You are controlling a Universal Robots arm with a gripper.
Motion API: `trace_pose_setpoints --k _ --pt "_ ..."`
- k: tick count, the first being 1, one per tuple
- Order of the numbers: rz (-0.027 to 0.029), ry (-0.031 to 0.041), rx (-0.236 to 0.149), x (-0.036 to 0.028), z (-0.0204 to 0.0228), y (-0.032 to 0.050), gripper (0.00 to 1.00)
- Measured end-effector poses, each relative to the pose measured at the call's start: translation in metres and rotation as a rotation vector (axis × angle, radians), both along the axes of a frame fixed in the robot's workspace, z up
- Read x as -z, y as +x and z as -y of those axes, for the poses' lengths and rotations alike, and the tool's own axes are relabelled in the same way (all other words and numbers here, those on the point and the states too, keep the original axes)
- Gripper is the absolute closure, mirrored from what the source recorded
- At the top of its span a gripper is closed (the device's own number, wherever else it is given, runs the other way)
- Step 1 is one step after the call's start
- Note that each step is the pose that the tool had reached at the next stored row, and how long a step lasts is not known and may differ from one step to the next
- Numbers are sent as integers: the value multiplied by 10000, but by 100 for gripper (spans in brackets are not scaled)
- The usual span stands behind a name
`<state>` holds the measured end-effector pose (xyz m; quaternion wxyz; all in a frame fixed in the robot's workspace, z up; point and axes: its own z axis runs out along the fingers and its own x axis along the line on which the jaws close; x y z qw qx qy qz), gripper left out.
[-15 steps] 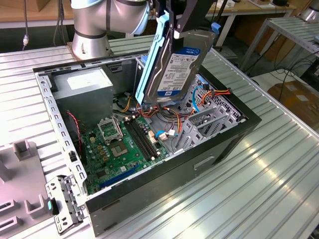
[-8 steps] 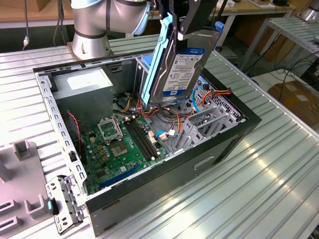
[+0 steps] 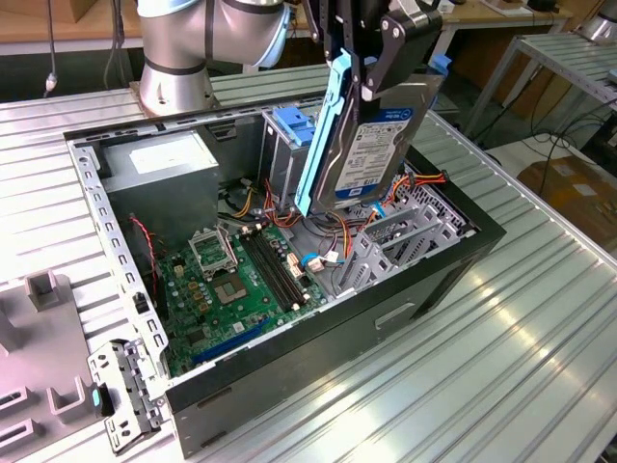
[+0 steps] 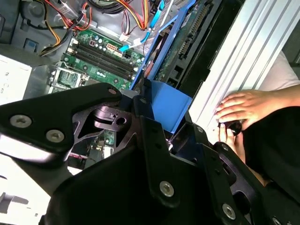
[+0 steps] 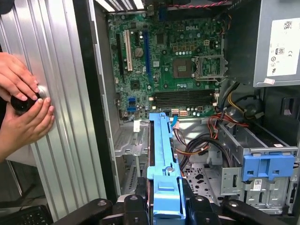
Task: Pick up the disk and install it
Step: 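Insert the disk into the insertion slot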
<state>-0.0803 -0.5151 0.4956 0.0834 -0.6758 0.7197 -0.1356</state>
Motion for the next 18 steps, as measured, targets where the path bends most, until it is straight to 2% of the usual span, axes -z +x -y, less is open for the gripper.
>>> trace_pose_setpoints --k 1,3,4,7,9,10,15,18 --pt "35 1 -29 15 -6 10 63" --pt "296 -13 -66 44 -7 36 63" --pt "355 -18 -69 58 -7 40 63" --pt "410 -19 -69 99 26 41 63" --pt "455 -17 -69 148 87 49 63" --pt "460 -20 -69 168 98 65 63" --pt "503 -28 -69 249 103 195 63" --pt "535 -30 -69 291 107 304 63"
